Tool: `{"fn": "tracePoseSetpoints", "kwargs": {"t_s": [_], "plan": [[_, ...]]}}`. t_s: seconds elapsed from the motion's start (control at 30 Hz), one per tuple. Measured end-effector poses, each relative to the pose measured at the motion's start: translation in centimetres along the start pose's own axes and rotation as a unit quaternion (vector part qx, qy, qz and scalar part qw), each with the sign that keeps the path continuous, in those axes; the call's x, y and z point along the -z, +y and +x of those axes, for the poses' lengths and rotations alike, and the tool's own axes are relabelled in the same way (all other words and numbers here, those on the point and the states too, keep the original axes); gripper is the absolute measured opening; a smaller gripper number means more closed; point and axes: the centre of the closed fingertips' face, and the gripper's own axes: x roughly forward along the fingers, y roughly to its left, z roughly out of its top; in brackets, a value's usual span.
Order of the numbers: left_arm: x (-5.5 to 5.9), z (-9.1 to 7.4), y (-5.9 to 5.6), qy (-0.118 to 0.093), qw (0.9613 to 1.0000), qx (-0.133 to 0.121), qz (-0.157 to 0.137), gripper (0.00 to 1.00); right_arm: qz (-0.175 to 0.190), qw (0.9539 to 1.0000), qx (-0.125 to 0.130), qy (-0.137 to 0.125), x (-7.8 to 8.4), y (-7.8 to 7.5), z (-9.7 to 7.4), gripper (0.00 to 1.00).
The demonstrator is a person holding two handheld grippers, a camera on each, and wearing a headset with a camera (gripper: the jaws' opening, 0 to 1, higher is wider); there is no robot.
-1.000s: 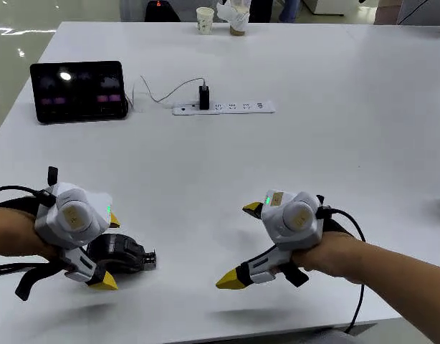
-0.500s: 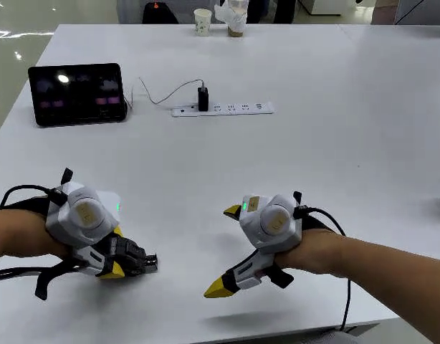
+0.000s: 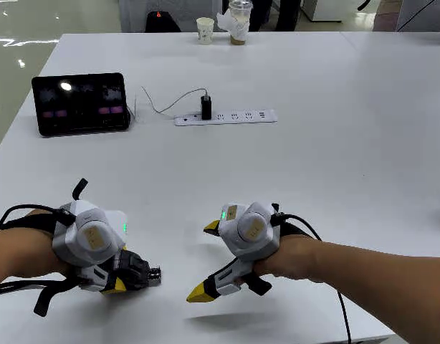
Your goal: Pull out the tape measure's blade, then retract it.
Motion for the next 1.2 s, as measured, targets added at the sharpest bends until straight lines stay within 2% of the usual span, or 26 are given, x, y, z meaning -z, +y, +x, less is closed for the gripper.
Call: {"fn": "tracePoseSetpoints", "kwargs": {"t_s": [0.1, 0.23, 0.4, 0.5, 0.73, 0.83, 0.93, 0.97, 1.07, 1.1, 1.13, 1.2], "plan": [[0.0, 0.1, 0.1, 0.003, 1.0, -0.004, -0.002, 0.32, 0.0, 1.0, -0.001, 0.003, -0.3, 0.1, 0.6, 0.75], [0.0, 0.2, 0.1, 0.003, 1.0, -0.004, -0.004, 0.32, -0.026, 0.9995, -0.017, 0.007, -0.9, 0.9, 1.7, 0.66], [0.0, 0.2, 0.0, 0.004, 1.0, 0.001, -0.005, 0.32, -0.045, 0.9986, -0.024, 0.012, -1.5, 1.2, 3.3, 0.54], [0.0, 0.2, 0.0, 0.004, 1.0, 0.001, -0.005, 0.32, -0.064, 0.9972, -0.029, 0.025, -1.6, 1.5, 4.4, 0.44], [0.0, 0.3, -0.1, 0.005, 1.0, -0.001, -0.005, 0.32, -0.067, 0.9964, -0.043, 0.029, -2.0, 2.1, 5.9, 0.35], [0.0, 0.3, -0.1, 0.006, 1.0, -0.001, -0.006, 0.32, -0.07, 0.9962, -0.043, 0.029, -2.1, 2.1, 6.3, 0.28], [0.0, 0.3, 0.0, 0.006, 1.0, -0.001, -0.006, 0.32, -0.071, 0.9959, -0.049, 0.027, -2.2, 2.1, 6.7, 0.16], [0.0, 0.3, 0.0, 0.004, 1.0, -0.002, -0.006, 0.32, -0.064, 0.9962, -0.052, 0.028, -2.1, 2.3, 6.8, 0.15], [0.0, 0.3, -0.1, -0.001, 1.0, -0.005, -0.008, 0.32, -0.083, 0.995, -0.043, 0.036, -1.9, 2.5, 7.5, 0.13], [0.0, 0.2, -0.1, -0.002, 1.0, -0.005, -0.006, 0.32, -0.093, 0.9936, -0.042, 0.048, -1.5, 2.6, 7.5, 0.13], [0.0, 0.2, -0.1, -0.002, 1.0, -0.005, -0.006, 0.32, -0.093, 0.994, -0.042, 0.04, -1.8, 2.5, 7.7, 0.13], [0.0, 0.2, -0.1, -0.002, 1.0, -0.007, -0.007, 0.32, -0.086, 0.9946, -0.042, 0.04, -1.7, 2.3, 7.8, 0.13]]}}
